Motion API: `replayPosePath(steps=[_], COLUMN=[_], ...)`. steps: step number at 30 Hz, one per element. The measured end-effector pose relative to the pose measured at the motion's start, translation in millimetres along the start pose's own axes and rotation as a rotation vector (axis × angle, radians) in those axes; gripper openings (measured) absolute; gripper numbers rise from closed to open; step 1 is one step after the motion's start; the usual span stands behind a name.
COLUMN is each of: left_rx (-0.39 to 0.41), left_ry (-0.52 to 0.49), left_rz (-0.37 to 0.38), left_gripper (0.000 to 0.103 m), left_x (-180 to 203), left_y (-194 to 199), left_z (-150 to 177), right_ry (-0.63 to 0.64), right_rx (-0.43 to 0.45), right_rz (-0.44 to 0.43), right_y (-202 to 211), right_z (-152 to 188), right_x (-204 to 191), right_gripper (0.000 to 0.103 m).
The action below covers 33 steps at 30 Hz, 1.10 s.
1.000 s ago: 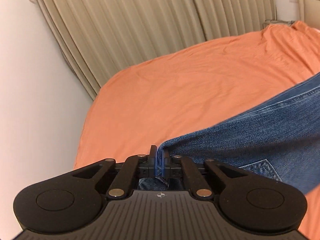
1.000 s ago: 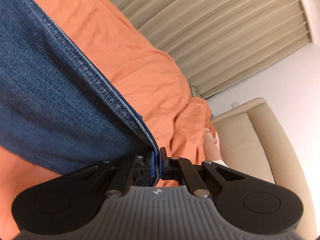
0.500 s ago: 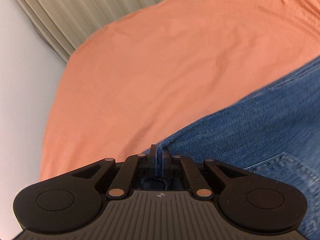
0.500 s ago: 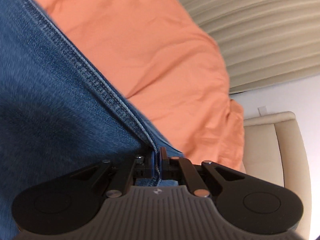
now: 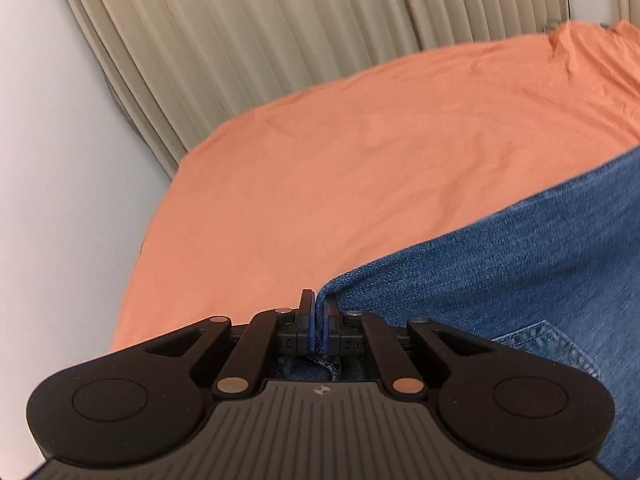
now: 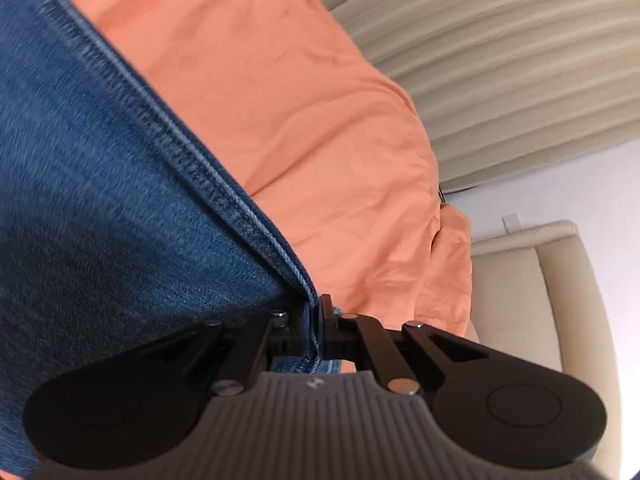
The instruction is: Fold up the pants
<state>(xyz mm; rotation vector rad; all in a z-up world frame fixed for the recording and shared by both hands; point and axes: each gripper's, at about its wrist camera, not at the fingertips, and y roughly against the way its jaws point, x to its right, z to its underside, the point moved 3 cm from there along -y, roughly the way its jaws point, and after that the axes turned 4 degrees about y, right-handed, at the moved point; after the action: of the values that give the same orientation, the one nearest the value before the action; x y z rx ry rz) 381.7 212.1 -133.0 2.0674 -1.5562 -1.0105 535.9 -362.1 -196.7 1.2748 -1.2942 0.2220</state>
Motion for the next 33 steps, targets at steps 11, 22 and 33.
replayPosePath(steps=[11, 22, 33], left_rx=[-0.141, -0.066, -0.182], left_ry=[0.003, 0.043, 0.064], left_rz=[-0.036, -0.024, 0.030], left_gripper=[0.006, 0.078, 0.064], left_x=[13.9, -4.7, 19.4], left_y=[-67.9, -3.1, 37.5], left_z=[5.3, -0.5, 51.4], right_ry=[-0.003, -0.291, -0.469], right_rx=[-0.061, 0.040, 0.106], right_rz=[-0.042, -0.156, -0.303], right_y=[-58.3, -16.7, 59.1], right_z=[-30.3, -13.4, 79.9], right_x=[-35.8, 31.6, -20.1], right_gripper=[0.000, 0.061, 0.055])
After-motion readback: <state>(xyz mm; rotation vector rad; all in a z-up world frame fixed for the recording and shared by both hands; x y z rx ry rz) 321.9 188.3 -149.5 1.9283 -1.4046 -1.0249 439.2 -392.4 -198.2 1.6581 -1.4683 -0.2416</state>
